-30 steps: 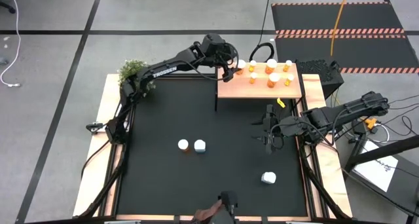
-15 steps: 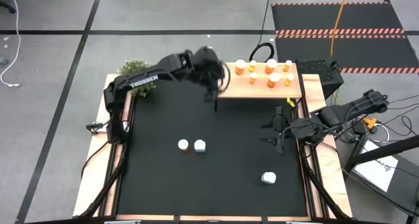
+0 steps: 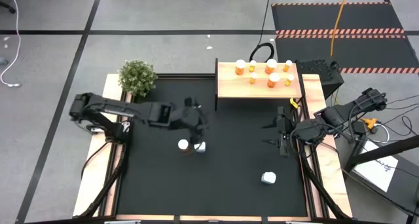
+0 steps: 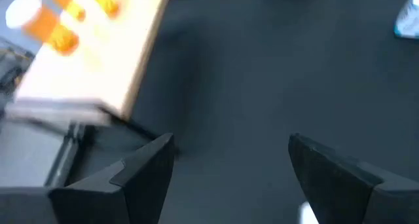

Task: Pick and place medicine bottles onto shelf by color
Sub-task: Put the large orange pill bottle on the shelf

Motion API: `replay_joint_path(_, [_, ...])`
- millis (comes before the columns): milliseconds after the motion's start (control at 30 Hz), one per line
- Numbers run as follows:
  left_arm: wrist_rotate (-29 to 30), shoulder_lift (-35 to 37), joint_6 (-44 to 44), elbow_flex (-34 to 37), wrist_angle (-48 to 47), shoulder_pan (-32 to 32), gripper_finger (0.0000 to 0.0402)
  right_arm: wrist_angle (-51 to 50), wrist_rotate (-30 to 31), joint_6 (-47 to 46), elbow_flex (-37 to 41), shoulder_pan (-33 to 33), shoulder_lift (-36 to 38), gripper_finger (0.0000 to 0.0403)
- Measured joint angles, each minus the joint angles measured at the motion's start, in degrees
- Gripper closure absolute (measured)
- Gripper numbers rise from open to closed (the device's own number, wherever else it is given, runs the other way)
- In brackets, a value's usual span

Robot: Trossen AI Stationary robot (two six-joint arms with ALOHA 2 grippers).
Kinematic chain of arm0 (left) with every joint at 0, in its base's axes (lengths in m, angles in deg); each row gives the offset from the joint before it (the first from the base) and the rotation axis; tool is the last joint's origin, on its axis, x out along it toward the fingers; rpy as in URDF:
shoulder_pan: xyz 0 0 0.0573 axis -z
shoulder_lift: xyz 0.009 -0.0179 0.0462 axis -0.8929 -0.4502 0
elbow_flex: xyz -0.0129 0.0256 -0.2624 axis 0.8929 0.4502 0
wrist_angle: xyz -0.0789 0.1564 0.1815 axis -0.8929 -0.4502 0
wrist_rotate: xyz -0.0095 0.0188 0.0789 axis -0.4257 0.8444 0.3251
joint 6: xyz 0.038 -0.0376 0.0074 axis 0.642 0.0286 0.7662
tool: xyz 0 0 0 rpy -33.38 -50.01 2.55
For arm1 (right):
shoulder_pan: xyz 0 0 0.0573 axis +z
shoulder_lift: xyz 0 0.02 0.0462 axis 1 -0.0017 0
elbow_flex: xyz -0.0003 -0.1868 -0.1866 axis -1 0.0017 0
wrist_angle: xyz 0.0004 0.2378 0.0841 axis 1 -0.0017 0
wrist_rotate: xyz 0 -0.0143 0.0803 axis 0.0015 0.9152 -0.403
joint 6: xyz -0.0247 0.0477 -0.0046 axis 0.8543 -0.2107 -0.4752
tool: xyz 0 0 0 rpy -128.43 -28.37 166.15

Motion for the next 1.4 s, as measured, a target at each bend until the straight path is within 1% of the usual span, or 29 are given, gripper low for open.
replay_joint_path(100, [3.4, 5.0, -5.0, 6.6, 3.6, 4.2, 0.0105, 3.2, 0.2, 3.3, 0.0, -0.1, 0.0, 0.0165])
replay_joint_path(167, [5.6, 8.0, -8.8, 10.2, 3.3, 7.3, 0.0105, 5.7, 0.2, 5.4, 0.0, -0.1, -0.2, 0.0165])
replay_joint_path(300, [8.4, 11.2, -15.2, 16.3, 3.1, 12.4, 0.0105, 9.9, 0.2, 8.8, 0.0, -0.1, -0.4, 0.0165])
replay_joint_path(367, [9.1, 11.3, -17.8, 18.5, 4.1, 14.4, 0.0105, 11.1, 0.2, 9.7, 0.0, -0.1, -0.5, 0.0165])
replay_joint_path(467, [8.9, 11.2, -21.2, 22.1, 3.2, 16.8, 0.0104, 12.2, 0.2, 9.9, 0.0, -0.1, -0.9, 0.0165])
replay_joint_path(567, [7.8, 11.2, -26.7, 24.9, 4.0, 17.3, 0.0098, 12.4, 0.2, 9.6, 0.0, -0.1, -1.8, 0.0165])
replay_joint_path(667, [8.7, 11.1, -33.7, 26.8, 2.9, 17.4, 0.0092, 13.0, 0.2, 9.5, 0.0, -0.1, -3.2, 0.0165])
replay_joint_path(767, [8.9, 11.2, -37.9, 27.6, 2.6, 18.2, 0.0092, 14.1, 0.0, 9.5, 0.0, -0.1, -4.8, 0.0165])
replay_joint_path(900, [8.7, 11.2, -39.6, 29.0, 2.1, 19.2, 0.0091, 15.1, -0.1, 9.3, 0.0, 0.0, -6.7, 0.0165])
replay_joint_path(1033, [7.9, 11.2, -40.9, 29.6, 0.3, 20.0, 0.0091, 15.7, -0.1, 7.3, 0.0, 0.0, -8.2, 0.0165])
replay_joint_path(1133, [5.5, 11.2, -40.2, 30.2, 0.3, 20.1, 0.0091, 16.7, -0.1, 6.9, 0.0, 0.0, -9.2, 0.0165])
replay_joint_path(1267, [5.4, 11.2, -38.9, 30.4, 0.2, 20.0, 0.0091, 18.2, -0.1, 6.8, 0.0, 0.0, -9.8, 0.0165])
replay_joint_path(1333, [5.6, 11.2, -38.4, 30.4, 0.0, 20.0, 0.0084, 18.2, -0.1, 6.5, 0.0, 0.0, -9.8, 0.0165])
replay_joint_path(1400, [5.7, 11.2, -38.1, 30.4, 0.0, 20.1, 0.0068, 18.2, -0.1, 6.2, 0.0, 0.0, -9.8, 0.0165])
